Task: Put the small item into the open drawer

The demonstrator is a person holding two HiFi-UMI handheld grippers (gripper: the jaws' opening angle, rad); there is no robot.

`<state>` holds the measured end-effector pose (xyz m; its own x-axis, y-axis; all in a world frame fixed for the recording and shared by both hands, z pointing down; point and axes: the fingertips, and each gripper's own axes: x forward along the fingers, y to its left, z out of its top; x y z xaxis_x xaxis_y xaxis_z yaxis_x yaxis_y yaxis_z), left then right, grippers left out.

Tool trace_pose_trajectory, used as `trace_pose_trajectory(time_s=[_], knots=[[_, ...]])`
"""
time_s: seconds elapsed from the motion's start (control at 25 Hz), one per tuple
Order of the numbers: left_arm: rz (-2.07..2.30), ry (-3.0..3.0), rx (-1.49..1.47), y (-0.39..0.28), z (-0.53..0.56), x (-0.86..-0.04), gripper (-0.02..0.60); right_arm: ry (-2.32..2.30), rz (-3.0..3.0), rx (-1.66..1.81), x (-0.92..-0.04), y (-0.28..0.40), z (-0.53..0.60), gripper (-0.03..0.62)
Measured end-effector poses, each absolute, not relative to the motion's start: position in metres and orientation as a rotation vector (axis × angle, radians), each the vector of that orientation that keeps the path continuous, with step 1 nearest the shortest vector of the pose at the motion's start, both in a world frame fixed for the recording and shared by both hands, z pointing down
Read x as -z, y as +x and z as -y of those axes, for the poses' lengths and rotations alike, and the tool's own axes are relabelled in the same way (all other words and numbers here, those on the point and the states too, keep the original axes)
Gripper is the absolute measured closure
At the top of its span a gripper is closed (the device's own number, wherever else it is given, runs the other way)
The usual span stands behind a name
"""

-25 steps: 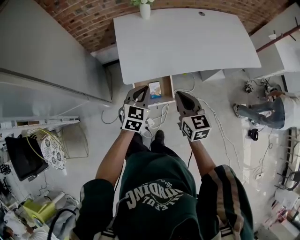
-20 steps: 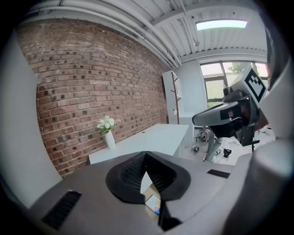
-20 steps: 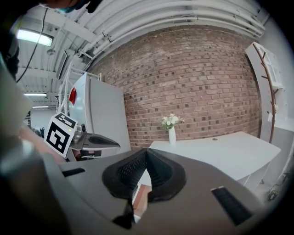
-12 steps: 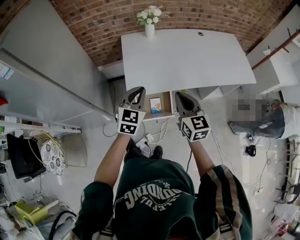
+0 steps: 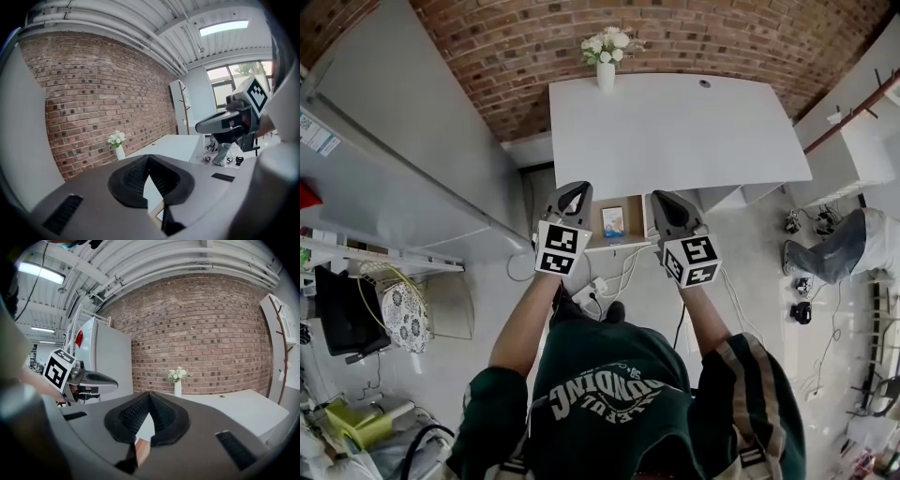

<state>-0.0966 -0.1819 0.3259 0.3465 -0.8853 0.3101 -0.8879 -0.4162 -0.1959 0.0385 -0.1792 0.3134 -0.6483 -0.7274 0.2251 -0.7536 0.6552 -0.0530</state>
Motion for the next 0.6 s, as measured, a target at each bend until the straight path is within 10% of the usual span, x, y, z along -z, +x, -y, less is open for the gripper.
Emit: trace_pose_trajectory(time_s=[0.6], knots=[[1.674, 2.564, -0.594, -0.089, 0.166, -0.335, 0.566, 1.217, 2.681, -0.222, -0.318, 0.042, 0.164, 0.569]])
